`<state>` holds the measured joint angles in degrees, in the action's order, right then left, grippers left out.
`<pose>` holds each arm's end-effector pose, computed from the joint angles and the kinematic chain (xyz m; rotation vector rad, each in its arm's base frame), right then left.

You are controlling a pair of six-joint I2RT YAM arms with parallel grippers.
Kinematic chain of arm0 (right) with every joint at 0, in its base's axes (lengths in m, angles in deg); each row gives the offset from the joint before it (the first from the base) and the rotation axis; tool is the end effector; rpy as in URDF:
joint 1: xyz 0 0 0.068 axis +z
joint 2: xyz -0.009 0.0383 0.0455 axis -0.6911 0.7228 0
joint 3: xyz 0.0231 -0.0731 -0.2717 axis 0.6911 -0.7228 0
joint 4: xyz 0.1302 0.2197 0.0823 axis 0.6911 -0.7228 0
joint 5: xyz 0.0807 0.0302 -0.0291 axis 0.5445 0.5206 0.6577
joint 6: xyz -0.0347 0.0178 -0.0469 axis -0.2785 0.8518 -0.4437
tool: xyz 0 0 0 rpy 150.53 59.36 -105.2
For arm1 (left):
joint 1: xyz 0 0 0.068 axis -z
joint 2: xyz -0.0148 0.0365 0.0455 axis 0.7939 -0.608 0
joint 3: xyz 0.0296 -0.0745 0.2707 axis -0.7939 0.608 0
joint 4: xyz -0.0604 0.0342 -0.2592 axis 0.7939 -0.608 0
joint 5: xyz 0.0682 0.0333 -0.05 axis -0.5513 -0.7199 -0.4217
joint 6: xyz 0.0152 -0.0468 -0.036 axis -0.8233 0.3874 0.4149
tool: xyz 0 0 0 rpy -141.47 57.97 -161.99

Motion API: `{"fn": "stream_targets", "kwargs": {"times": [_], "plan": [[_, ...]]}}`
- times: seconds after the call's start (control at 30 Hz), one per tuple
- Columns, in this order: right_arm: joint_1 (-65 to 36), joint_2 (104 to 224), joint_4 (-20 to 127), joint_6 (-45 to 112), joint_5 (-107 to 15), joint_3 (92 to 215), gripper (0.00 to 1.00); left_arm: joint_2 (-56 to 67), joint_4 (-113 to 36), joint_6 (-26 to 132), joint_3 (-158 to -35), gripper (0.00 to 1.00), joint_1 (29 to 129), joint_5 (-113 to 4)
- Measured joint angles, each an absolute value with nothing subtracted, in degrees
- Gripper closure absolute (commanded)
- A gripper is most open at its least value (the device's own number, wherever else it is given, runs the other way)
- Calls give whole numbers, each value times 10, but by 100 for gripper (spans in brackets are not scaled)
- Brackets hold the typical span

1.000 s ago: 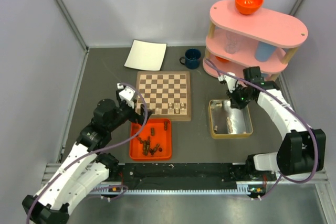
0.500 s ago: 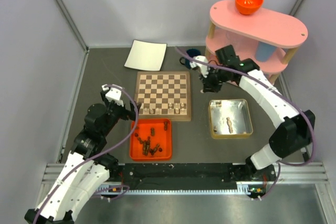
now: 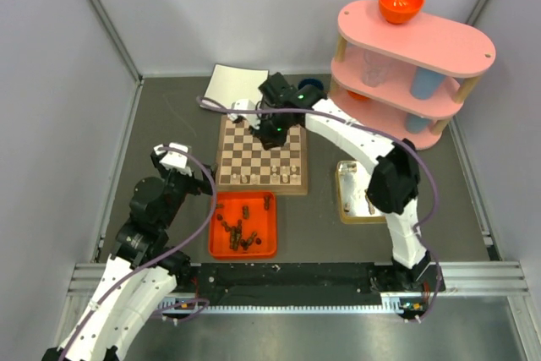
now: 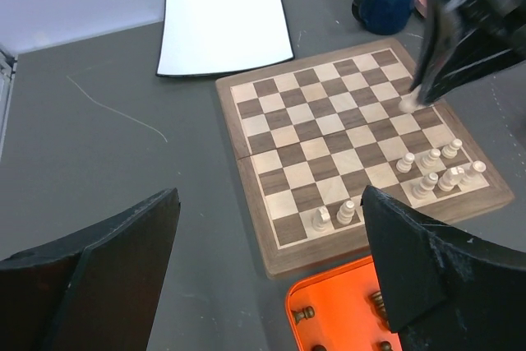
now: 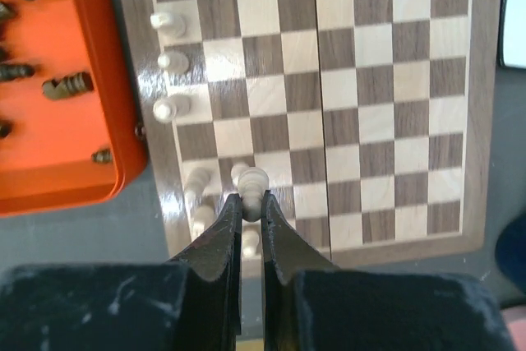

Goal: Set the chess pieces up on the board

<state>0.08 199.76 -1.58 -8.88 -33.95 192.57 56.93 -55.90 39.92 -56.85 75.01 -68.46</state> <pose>0.3217 0.3299 0.3099 -1.7327 1.8891 0.5035 0.1220 -0.0455 0.3076 0.2747 1.6768 -0.1935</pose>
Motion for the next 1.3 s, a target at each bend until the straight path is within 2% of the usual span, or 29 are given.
{"fn": "stream_targets", "kwargs": {"times": [0.3, 1.3], "plan": [[41, 2101, -32, -88, -390, 2005, 99, 576, -554, 396, -567, 4, 749, -688], [57, 2167, -57, -90, -421, 2005, 97, 579, -550, 395, -567, 3, 742, -679]]}}
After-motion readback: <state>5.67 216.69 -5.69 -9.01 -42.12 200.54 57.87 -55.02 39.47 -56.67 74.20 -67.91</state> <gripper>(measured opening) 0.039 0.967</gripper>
